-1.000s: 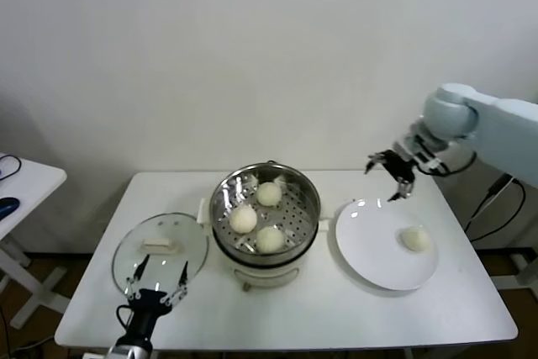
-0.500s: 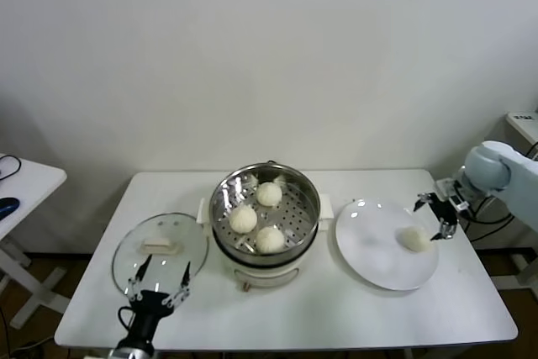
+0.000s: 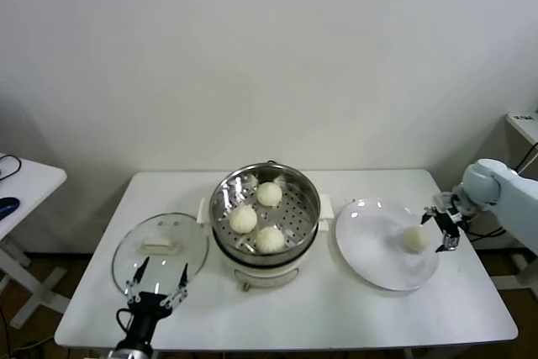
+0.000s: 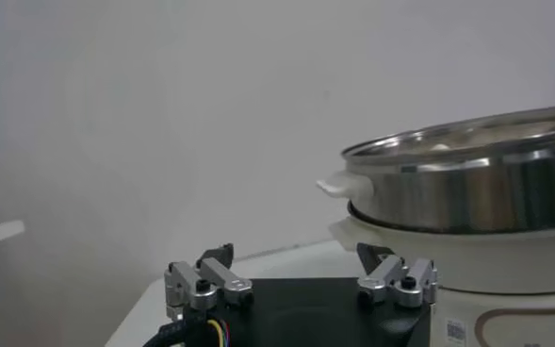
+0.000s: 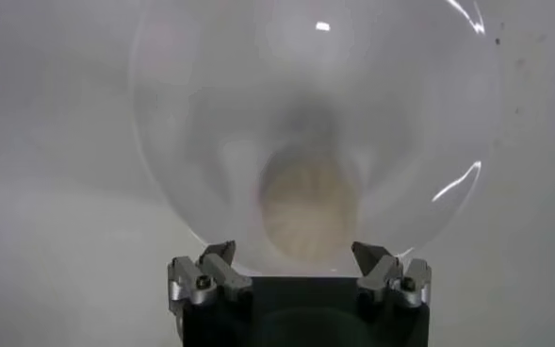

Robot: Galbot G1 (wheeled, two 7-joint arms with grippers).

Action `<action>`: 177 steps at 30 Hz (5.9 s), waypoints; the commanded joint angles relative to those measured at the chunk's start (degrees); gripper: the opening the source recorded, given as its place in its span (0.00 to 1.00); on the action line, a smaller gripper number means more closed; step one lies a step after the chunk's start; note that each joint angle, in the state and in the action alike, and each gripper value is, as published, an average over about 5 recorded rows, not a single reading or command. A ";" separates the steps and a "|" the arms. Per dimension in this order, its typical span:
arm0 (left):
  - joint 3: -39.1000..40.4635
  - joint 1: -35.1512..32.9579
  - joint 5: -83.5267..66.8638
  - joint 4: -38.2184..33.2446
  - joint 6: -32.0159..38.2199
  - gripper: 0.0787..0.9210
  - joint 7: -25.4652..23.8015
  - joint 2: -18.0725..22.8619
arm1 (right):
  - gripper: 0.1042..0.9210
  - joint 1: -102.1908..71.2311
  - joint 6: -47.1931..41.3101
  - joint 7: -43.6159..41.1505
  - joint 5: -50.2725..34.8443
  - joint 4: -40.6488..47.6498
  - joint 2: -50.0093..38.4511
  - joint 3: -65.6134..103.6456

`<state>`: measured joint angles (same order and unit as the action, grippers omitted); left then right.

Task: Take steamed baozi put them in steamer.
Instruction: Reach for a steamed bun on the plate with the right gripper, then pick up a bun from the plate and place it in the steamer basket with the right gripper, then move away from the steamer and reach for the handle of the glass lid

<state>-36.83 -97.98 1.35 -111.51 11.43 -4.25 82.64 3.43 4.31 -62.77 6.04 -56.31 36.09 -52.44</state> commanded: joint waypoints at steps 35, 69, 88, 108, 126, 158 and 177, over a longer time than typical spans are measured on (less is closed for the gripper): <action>0.01 2.21 0.39 1.87 -0.95 0.88 0.27 0.31 | 0.76 -0.96 1.53 -1.91 1.44 10.08 8.33 1.08; 3.13 1.54 2.16 0.26 -0.36 0.88 0.09 -0.20 | 0.69 51.37 -15.11 2.92 -66.08 -10.87 22.47 -49.12; 2.78 1.30 1.82 -0.38 -0.50 0.88 0.21 -0.35 | 0.69 40.70 -18.36 9.02 -65.55 -11.94 33.28 -47.03; 2.25 2.45 1.03 0.77 -0.83 0.88 0.23 -0.32 | 0.69 34.32 -18.03 9.25 -59.24 -7.59 33.75 -46.47; 1.89 2.22 0.95 0.77 -0.74 0.88 0.22 -0.51 | 0.69 33.96 -17.51 8.85 -57.20 -5.73 33.91 -45.87; 1.25 2.06 0.68 0.57 -0.46 0.88 0.63 -1.07 | 0.88 39.38 -16.14 8.66 -57.47 -13.30 25.98 -39.38; 1.39 1.75 2.49 -2.19 2.57 0.88 2.30 -0.88 | 0.88 -1.84 -8.36 38.07 -48.04 -35.29 -10.10 12.48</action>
<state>-35.75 -95.70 3.01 -112.91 12.89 -2.30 81.46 29.62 -7.82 -39.26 -47.01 -80.42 44.35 -73.65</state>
